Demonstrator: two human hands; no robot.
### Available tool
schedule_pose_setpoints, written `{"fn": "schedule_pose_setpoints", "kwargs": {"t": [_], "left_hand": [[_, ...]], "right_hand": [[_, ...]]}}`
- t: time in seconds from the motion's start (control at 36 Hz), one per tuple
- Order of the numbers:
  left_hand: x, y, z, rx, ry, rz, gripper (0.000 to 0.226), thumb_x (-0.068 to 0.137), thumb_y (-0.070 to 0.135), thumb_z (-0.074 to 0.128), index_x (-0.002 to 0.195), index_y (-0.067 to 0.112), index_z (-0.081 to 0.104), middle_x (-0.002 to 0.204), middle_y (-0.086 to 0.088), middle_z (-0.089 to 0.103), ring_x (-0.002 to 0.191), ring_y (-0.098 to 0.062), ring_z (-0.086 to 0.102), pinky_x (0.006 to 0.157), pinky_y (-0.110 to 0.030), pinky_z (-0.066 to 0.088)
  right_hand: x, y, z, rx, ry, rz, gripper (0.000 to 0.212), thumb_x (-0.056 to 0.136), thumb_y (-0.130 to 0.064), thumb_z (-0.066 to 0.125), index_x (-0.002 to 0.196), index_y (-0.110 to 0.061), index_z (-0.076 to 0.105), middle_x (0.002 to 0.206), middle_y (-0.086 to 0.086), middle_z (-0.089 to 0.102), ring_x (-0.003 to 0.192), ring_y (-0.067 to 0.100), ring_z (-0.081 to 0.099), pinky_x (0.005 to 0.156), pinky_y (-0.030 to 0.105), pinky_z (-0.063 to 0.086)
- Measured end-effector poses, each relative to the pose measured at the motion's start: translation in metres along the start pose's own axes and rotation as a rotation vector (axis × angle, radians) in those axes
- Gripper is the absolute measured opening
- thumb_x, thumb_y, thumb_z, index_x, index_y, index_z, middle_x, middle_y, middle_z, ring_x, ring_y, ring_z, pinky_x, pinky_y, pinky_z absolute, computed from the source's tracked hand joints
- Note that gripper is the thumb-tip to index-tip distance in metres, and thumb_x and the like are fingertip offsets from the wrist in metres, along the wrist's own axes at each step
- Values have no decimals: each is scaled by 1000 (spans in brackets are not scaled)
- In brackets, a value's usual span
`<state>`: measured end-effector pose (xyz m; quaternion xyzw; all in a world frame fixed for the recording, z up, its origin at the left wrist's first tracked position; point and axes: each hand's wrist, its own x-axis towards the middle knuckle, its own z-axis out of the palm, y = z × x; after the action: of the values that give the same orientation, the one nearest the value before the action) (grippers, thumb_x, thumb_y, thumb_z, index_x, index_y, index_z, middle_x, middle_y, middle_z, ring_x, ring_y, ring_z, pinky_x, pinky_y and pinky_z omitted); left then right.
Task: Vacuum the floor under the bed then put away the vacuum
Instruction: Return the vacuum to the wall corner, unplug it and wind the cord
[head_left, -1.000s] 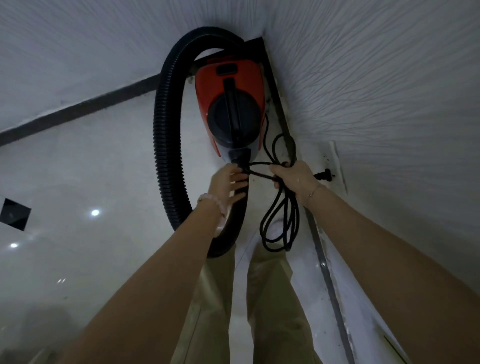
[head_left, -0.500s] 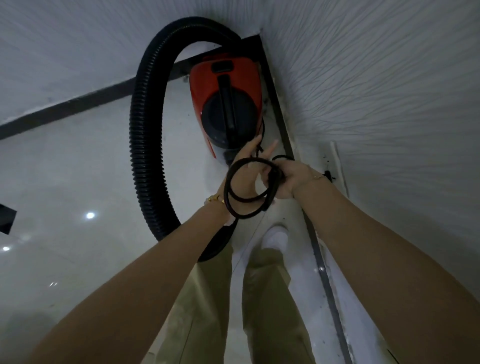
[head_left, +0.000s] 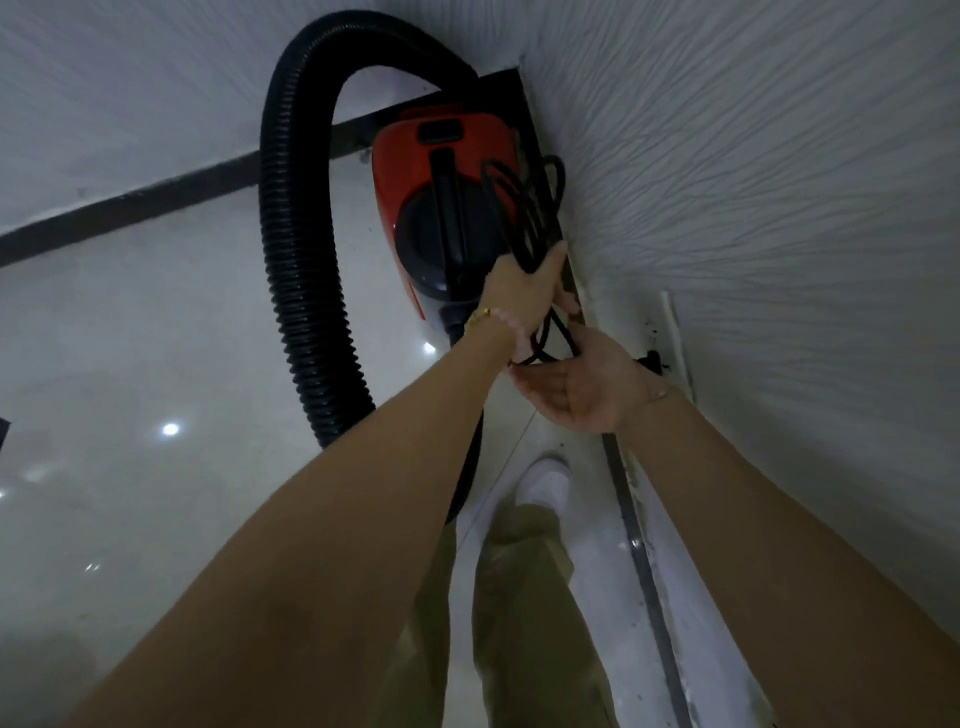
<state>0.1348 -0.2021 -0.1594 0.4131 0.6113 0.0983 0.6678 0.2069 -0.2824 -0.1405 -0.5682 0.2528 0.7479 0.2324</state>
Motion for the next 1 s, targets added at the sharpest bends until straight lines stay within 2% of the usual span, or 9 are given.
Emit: {"fn": "schedule_pose_setpoints", "kwargs": {"t": [0.11,0.19,0.31,0.44,0.5,0.61,0.75,0.83,1.0], "left_hand": [[27,-3,-9,-33,-41,-71,41,96,32,50,65,6,61,52,-5,63,67,-24,64,72,-25,54],[40,-11,-12,-15,-71,-90,44,96,31,50,57,10,55,47,-2,60,56,-17,61,64,-20,54],[53,-21,-12,-49,-132,-112,41,94,30,54,58,10,55,48,-2,60,58,-21,61,76,-37,56],[66,-30,-17,-76,-218,-154,31,92,32,57,69,10,60,66,-1,69,68,-13,66,66,-24,55],[71,-34,-15,-53,-240,-174,31,91,34,59,70,12,63,62,7,70,76,-14,65,80,-28,56],[81,-41,-5,0,-208,-207,39,90,38,58,58,16,63,68,6,71,88,-19,64,95,-34,49],[94,-53,0,114,-173,-230,87,68,65,61,121,-3,57,114,-11,68,103,-26,64,94,-39,52],[89,-48,6,110,-192,-177,73,78,55,60,123,-1,57,117,-7,65,107,-20,59,96,-30,47],[87,-44,13,94,-212,-86,56,88,39,59,130,2,53,130,-9,60,122,-19,52,105,-31,40]], "right_hand": [[-10,4,-2,-327,337,-366,37,96,-30,46,77,-4,64,62,5,65,65,19,60,54,20,53],[0,2,-5,-498,519,-748,17,89,-15,56,102,-6,62,85,0,63,85,16,58,81,30,52],[15,-7,5,-666,257,-713,75,82,-21,71,144,-9,30,133,0,47,121,11,47,105,29,40],[45,-17,8,-740,149,-763,71,82,-8,72,141,-13,32,118,-13,45,112,1,44,84,0,37],[56,-20,10,-740,113,-760,65,84,-4,68,136,-21,32,105,-22,45,101,-8,50,68,-9,35],[78,-29,7,-634,106,-788,49,88,-2,63,131,-14,44,109,-14,55,93,-13,51,74,-5,42],[90,-39,-6,-720,80,-704,34,93,-10,57,127,-13,52,111,-10,60,101,-7,57,78,-1,44],[99,-43,-10,-799,93,-684,36,95,-14,54,131,-7,55,119,-2,62,110,8,57,96,15,44],[104,-44,-8,-818,197,-774,31,98,-12,48,128,-3,54,110,1,61,93,2,57,69,0,45]]}}
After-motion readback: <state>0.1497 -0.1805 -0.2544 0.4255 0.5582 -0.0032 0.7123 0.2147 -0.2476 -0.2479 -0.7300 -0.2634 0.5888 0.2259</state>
